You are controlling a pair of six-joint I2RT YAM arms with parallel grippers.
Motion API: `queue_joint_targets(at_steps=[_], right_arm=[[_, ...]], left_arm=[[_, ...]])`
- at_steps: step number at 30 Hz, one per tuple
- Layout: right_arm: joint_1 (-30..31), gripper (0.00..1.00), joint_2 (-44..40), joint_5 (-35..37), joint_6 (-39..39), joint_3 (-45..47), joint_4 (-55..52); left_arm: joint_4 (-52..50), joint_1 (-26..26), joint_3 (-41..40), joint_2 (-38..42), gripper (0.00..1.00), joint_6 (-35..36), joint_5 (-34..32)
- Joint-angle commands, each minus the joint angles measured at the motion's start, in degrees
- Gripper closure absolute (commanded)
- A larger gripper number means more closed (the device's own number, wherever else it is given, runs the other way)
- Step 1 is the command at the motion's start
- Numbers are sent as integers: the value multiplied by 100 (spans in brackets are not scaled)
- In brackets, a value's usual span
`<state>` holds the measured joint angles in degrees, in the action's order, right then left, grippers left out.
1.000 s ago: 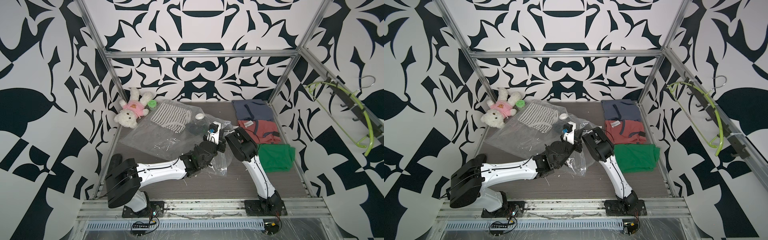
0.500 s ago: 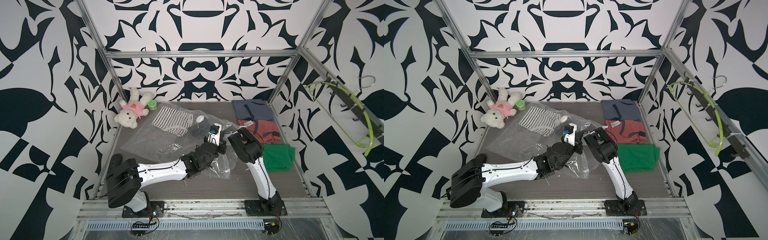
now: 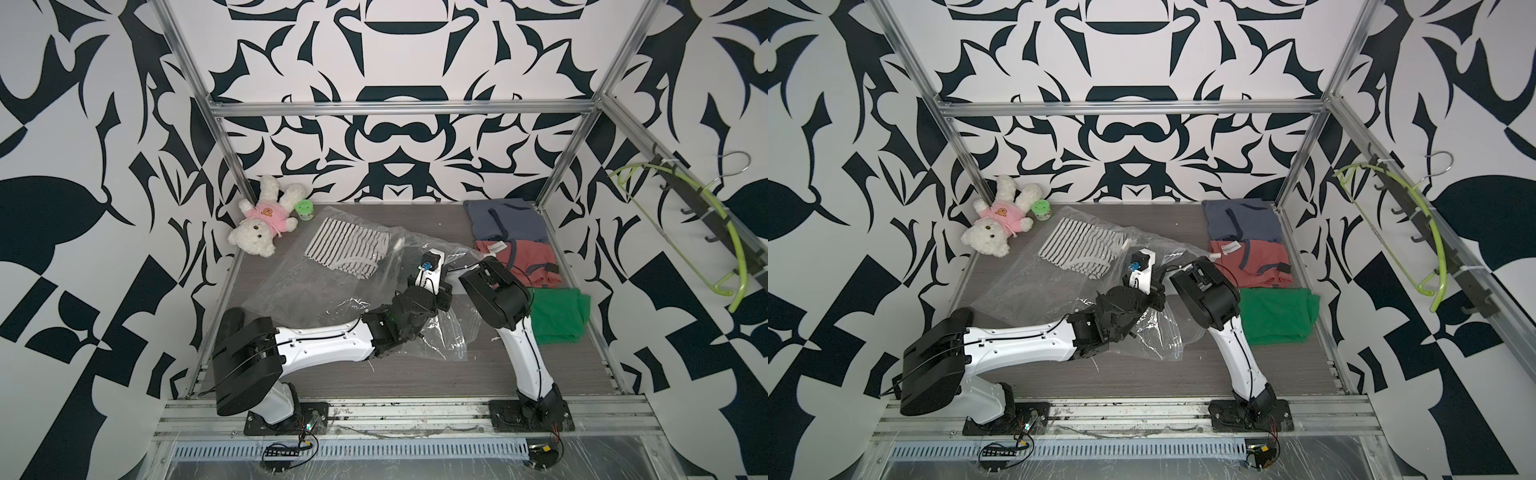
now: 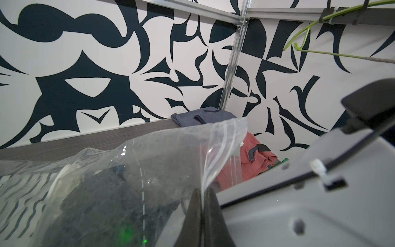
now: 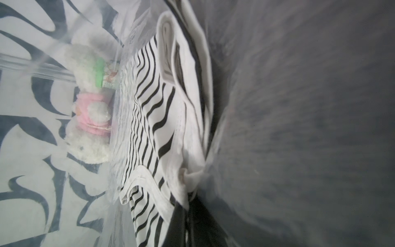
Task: Take the tank top out of the vacuum bag
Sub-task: Take out the tank top from the vacuum bag.
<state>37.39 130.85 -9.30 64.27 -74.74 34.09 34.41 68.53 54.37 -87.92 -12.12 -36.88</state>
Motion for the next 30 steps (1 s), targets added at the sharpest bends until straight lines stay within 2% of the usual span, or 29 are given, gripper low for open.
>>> queue_joint_targets(at_steps=[1,14,21,30], right_arm=[[76,100,-181,-98,-111,84,-365],[93,100,-552,-81,-269,387,-444],[175,100,-795,-90,-484,625,-443],[251,100,-973,-76,-626,1187,205]], left_arm=[[-102,2,-48,205,100,154,-57],[-58,0,-115,456,100,497,71],[-146,-15,-111,251,100,451,-307],[-165,-58,10,169,100,386,-351]])
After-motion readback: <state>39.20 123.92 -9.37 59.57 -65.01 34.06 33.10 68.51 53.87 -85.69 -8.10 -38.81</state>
